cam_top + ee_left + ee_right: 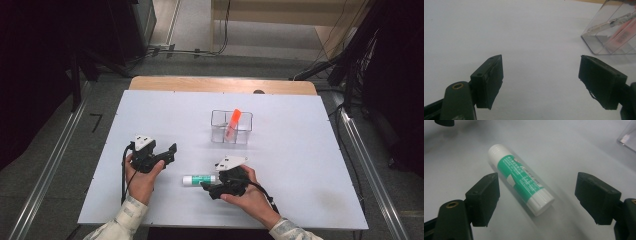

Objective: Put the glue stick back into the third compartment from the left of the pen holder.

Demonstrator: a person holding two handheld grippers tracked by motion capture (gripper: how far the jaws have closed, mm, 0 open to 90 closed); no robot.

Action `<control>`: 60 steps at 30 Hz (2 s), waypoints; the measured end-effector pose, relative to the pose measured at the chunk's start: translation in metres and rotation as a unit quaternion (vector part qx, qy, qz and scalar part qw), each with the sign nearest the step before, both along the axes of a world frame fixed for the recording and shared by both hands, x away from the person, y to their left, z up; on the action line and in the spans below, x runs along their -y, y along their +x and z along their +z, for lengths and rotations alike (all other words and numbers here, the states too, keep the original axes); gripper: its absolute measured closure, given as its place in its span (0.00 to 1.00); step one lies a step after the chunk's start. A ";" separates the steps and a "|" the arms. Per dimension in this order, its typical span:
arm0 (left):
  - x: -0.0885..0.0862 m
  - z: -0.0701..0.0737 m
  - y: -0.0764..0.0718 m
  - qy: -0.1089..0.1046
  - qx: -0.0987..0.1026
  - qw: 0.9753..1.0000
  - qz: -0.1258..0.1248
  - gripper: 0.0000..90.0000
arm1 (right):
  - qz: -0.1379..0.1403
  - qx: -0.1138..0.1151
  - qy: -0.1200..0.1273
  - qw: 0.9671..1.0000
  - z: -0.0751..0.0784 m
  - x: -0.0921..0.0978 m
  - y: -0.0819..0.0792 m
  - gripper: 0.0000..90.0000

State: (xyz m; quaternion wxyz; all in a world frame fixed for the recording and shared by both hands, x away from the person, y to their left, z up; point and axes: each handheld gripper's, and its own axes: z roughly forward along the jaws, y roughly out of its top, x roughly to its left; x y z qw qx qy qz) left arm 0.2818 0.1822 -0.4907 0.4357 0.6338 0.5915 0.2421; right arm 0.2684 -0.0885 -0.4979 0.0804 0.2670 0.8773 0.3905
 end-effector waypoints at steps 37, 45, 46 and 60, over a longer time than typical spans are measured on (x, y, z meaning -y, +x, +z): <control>0.000 0.000 0.000 -0.002 0.000 1.000 0.000 0.23 | 0.031 0.006 -0.038 0.999 -0.008 -0.024 0.000 0.22; 0.000 0.000 0.000 -0.002 0.000 1.000 0.000 0.23 | 0.033 0.007 -0.049 0.998 -0.011 -0.026 0.000 0.25; 0.000 0.000 0.000 -0.002 0.000 1.000 0.000 0.23 | 0.036 0.011 -0.051 0.998 -0.012 -0.026 0.000 0.27; 0.000 0.000 0.000 -0.002 0.000 1.000 -0.001 0.23 | 0.050 0.030 -0.057 0.997 -0.012 -0.028 -0.002 0.45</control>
